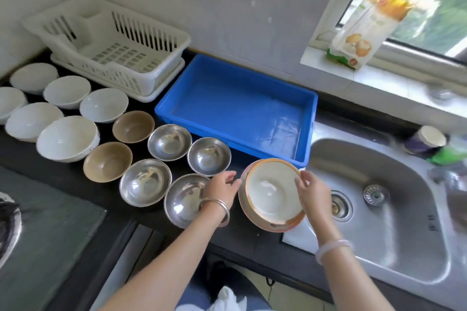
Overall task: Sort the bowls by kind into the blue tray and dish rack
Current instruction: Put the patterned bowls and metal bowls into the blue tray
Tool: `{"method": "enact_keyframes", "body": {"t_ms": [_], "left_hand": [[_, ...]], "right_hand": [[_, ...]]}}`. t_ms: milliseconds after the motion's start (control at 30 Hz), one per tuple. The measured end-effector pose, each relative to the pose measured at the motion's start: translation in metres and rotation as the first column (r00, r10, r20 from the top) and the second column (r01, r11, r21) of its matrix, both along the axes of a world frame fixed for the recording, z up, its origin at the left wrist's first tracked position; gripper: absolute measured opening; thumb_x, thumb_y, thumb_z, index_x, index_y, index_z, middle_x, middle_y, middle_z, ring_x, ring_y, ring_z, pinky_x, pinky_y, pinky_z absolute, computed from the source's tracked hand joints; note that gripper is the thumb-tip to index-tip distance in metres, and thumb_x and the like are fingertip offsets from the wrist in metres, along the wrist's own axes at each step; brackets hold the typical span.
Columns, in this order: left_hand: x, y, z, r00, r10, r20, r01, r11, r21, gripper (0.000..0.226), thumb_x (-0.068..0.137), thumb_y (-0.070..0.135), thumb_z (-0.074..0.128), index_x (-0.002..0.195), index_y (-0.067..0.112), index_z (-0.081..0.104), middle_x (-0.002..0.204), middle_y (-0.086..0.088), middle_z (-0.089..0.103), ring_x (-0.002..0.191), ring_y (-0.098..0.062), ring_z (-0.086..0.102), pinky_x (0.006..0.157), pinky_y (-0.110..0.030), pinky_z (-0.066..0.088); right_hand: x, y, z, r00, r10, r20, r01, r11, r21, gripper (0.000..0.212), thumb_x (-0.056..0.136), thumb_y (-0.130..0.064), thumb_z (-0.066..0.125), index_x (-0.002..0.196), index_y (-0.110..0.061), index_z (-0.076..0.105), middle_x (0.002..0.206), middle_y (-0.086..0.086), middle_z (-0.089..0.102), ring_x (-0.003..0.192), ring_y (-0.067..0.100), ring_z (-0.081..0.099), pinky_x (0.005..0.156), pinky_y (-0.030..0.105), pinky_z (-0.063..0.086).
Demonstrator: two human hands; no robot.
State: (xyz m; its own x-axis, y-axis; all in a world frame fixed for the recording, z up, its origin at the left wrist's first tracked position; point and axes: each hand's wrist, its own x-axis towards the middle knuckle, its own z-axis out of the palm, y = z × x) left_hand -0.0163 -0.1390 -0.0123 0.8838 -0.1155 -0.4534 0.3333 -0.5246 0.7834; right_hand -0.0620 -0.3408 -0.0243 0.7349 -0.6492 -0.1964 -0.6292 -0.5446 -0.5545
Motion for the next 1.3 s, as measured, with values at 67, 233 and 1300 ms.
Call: {"method": "enact_keyframes", "body": {"t_ms": [67,233,1300], "left_hand": [[0.001,-0.011,-0.003,0.994,-0.114,0.001,0.113,0.992,0.052,0.038,0.09,0.027,0.055,0.126,0.016,0.056,0.126,-0.002,0.062,0.115,-0.018,0.057,0.093,-0.028,0.042],[0.001,-0.022,-0.009,0.979,-0.202,-0.011,0.201,0.962,0.186,0.038,0.089,0.029,0.054,0.126,0.019,0.056,0.124,-0.002,0.062,0.113,-0.022,0.056,0.091,-0.032,0.044],[0.046,-0.028,0.006,0.927,-0.334,0.168,0.306,0.936,0.171,0.035,0.084,0.003,0.049,0.112,0.016,0.065,0.104,-0.002,0.071,0.089,-0.019,0.063,0.072,-0.024,0.046]], "right_hand": [[-0.007,-0.002,-0.005,1.0,-0.02,0.021,0.02,1.0,0.018,0.028,0.093,-0.02,0.054,0.117,-0.009,0.064,0.111,0.016,0.069,0.105,0.035,0.06,0.083,0.036,0.043],[-0.012,0.0,-0.01,0.991,-0.135,0.022,0.135,0.991,0.024,0.022,0.093,-0.02,0.051,0.106,-0.013,0.068,0.101,0.012,0.072,0.093,0.032,0.061,0.069,0.028,0.035],[-0.039,0.057,0.011,0.893,-0.451,0.005,0.445,0.882,0.154,0.027,0.092,-0.019,0.055,0.072,-0.006,0.068,0.065,0.008,0.066,0.061,0.022,0.057,0.05,0.025,0.039]]}}
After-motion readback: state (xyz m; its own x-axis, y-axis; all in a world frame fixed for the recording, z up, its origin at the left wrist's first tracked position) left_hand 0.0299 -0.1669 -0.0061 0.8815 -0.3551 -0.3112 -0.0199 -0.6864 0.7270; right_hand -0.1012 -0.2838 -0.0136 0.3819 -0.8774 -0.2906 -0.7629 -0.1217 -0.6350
